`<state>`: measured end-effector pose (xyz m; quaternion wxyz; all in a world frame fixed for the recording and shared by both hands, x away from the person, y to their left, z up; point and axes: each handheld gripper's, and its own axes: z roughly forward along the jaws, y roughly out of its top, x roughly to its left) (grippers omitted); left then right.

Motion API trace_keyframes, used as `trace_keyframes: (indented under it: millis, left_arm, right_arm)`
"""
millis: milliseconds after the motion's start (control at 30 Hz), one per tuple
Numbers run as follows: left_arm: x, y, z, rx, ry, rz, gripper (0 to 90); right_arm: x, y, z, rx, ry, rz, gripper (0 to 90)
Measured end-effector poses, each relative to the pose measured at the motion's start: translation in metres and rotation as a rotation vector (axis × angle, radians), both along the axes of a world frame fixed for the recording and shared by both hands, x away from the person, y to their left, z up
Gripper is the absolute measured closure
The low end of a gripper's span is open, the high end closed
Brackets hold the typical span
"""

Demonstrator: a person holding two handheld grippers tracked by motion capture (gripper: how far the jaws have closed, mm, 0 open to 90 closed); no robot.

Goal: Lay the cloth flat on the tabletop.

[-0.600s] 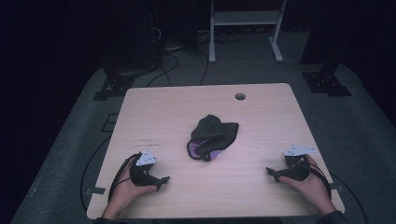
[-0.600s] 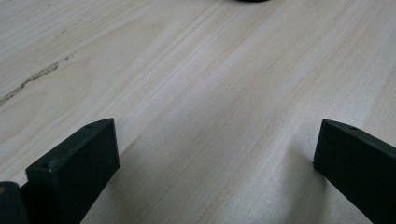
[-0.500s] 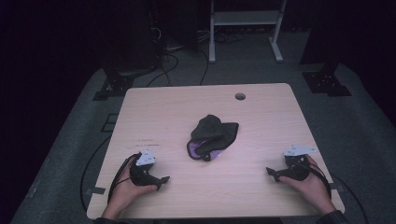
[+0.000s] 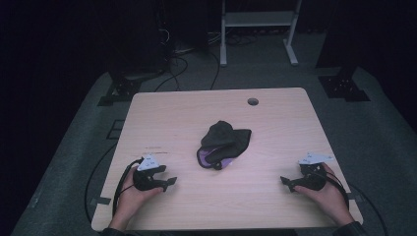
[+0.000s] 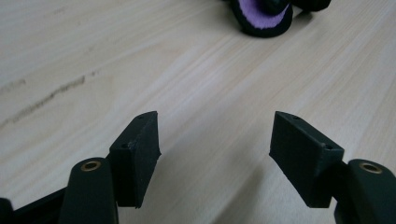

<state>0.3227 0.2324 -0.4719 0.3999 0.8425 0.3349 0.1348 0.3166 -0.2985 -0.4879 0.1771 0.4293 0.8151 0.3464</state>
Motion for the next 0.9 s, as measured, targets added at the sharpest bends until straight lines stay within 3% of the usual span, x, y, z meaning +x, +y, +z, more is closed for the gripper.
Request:
trace_keyframes:
  millis: [367, 900]
  left_arm:
    - [0.019, -0.026, 0.017, -0.038, -0.046, -0.047, 47.9]
    - [0.050, -0.061, 0.016, -0.029, -0.048, -0.087, 49.3]
  right_arm:
    - [0.000, 0.000, 0.000, -0.001, -0.001, 0.003, 1.8]
    - [0.000, 0.000, 0.000, -0.001, 0.000, 0.002, 1.8]
